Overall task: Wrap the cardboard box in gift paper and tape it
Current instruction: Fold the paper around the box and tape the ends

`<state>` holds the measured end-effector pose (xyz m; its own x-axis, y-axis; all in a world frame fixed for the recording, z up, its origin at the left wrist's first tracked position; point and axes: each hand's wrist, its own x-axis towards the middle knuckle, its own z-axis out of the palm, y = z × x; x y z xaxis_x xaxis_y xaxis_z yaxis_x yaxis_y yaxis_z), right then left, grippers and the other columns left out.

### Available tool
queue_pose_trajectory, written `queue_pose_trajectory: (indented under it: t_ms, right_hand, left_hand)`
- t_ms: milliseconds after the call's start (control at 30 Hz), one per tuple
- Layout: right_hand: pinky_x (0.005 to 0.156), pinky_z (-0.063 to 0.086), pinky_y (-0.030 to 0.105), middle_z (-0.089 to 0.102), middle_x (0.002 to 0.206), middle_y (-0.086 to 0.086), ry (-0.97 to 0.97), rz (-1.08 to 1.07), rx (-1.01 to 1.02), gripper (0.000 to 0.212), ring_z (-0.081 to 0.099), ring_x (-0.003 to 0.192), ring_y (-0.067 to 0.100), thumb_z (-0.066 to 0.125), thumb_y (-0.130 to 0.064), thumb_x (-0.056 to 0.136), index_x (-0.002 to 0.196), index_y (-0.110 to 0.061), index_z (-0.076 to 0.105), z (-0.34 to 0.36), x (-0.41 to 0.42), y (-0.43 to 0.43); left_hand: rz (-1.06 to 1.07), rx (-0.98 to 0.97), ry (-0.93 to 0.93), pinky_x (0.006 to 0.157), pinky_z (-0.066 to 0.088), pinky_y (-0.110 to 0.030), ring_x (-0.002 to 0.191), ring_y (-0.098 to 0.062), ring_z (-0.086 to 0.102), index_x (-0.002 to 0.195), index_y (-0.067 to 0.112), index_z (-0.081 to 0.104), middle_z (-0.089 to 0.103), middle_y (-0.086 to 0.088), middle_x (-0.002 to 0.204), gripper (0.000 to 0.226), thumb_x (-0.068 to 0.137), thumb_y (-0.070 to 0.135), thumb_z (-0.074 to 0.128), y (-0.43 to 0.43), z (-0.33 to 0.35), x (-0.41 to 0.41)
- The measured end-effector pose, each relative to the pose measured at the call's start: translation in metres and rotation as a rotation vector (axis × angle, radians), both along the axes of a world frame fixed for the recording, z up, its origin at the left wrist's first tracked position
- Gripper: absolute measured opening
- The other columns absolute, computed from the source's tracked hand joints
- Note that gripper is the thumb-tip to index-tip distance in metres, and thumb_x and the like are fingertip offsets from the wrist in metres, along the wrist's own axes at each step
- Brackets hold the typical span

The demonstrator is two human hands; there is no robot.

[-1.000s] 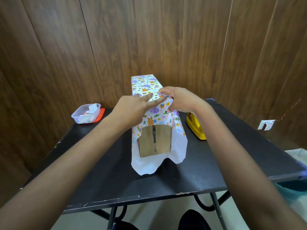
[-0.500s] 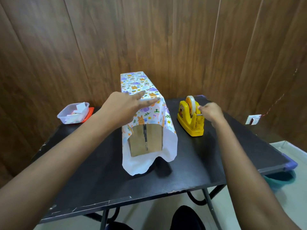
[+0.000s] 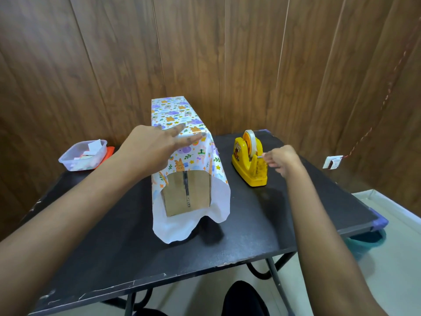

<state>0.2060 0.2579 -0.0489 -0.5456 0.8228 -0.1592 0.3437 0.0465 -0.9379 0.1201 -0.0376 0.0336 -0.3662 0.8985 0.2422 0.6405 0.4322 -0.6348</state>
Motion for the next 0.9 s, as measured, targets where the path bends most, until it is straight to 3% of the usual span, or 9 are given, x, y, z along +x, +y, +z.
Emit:
queue_pose_trajectory:
  t_ms: [100, 167, 367, 633, 767, 833, 900]
  right_hand:
    - [0.066, 0.043, 0.025, 0.058, 0.087, 0.008, 0.047, -0.008, -0.101, 0.01, 0.053, 0.07, 0.015, 0.06, -0.012, 0.09, 0.09, -0.002, 0.064, -0.018, 0.005, -0.007]
    - [0.069, 0.044, 0.027, 0.058, 0.081, 0.006, 0.118, -0.037, -0.16, 0.015, 0.053, 0.067, 0.013, 0.059, -0.013, 0.091, 0.077, -0.008, 0.059, -0.025, 0.004, -0.009]
    - [0.059, 0.048, 0.024, 0.062, 0.074, 0.009, 0.389, -0.098, -0.383, 0.011, 0.06, 0.067, 0.016, 0.054, 0.001, 0.089, 0.081, -0.006, 0.059, -0.035, 0.002, -0.019]
    - [0.074, 0.055, 0.038, 0.06, 0.077, 0.019, 0.58, -0.199, -0.683, 0.016, 0.064, 0.071, 0.029, 0.044, 0.009, 0.091, 0.08, 0.006, 0.054, -0.026, -0.002, -0.039]
    - [0.069, 0.053, 0.039, 0.062, 0.092, 0.021, 0.629, -0.171, -0.77, 0.014, 0.065, 0.076, 0.031, 0.042, 0.008, 0.093, 0.088, 0.007, 0.055, -0.025, 0.0, -0.043]
    - [0.071, 0.053, 0.039, 0.061, 0.105, 0.023, 0.673, -0.151, -0.805, 0.015, 0.065, 0.078, 0.031, 0.038, 0.01, 0.092, 0.093, 0.007, 0.053, -0.025, 0.004, -0.044]
    - [0.077, 0.053, 0.04, 0.059, 0.109, 0.023, 0.717, -0.145, -0.853, 0.019, 0.065, 0.093, 0.031, 0.034, 0.012, 0.093, 0.094, 0.006, 0.051, -0.023, 0.009, -0.048]
  left_hand:
    - [0.006, -0.005, 0.004, 0.042, 0.022, -0.023, 0.108, -0.017, 0.06, 0.111, 0.051, -0.043, 0.013, 0.006, 0.157, 0.092, 0.094, 0.02, 0.042, 0.0, 0.001, 0.001]
    - [0.01, -0.004, -0.006, 0.042, 0.022, -0.022, 0.108, -0.017, 0.06, 0.111, 0.051, -0.043, 0.013, 0.006, 0.157, 0.093, 0.094, 0.022, 0.043, 0.001, 0.0, 0.0]
    - [0.009, -0.007, 0.021, 0.042, 0.019, -0.023, 0.105, -0.015, 0.06, 0.114, 0.051, -0.042, 0.012, 0.007, 0.157, 0.091, 0.094, 0.021, 0.042, 0.001, -0.001, 0.0]
    - [0.001, 0.013, 0.013, 0.042, 0.02, -0.023, 0.104, -0.017, 0.06, 0.115, 0.051, -0.039, 0.014, 0.007, 0.157, 0.09, 0.094, 0.019, 0.042, 0.001, -0.002, 0.002]
    - [-0.005, 0.021, 0.006, 0.042, 0.021, -0.024, 0.101, -0.017, 0.062, 0.111, 0.052, -0.041, 0.014, 0.007, 0.157, 0.093, 0.091, 0.014, 0.041, 0.0, -0.002, 0.0]
    - [-0.012, 0.025, -0.008, 0.042, 0.021, -0.024, 0.098, -0.018, 0.063, 0.119, 0.053, -0.035, 0.015, 0.006, 0.157, 0.092, 0.088, 0.009, 0.039, 0.0, -0.002, 0.0]
    - [-0.004, 0.027, -0.016, 0.042, 0.021, -0.023, 0.097, -0.019, 0.063, 0.13, 0.054, -0.028, 0.016, 0.006, 0.157, 0.091, 0.088, 0.009, 0.039, 0.0, -0.001, 0.002]
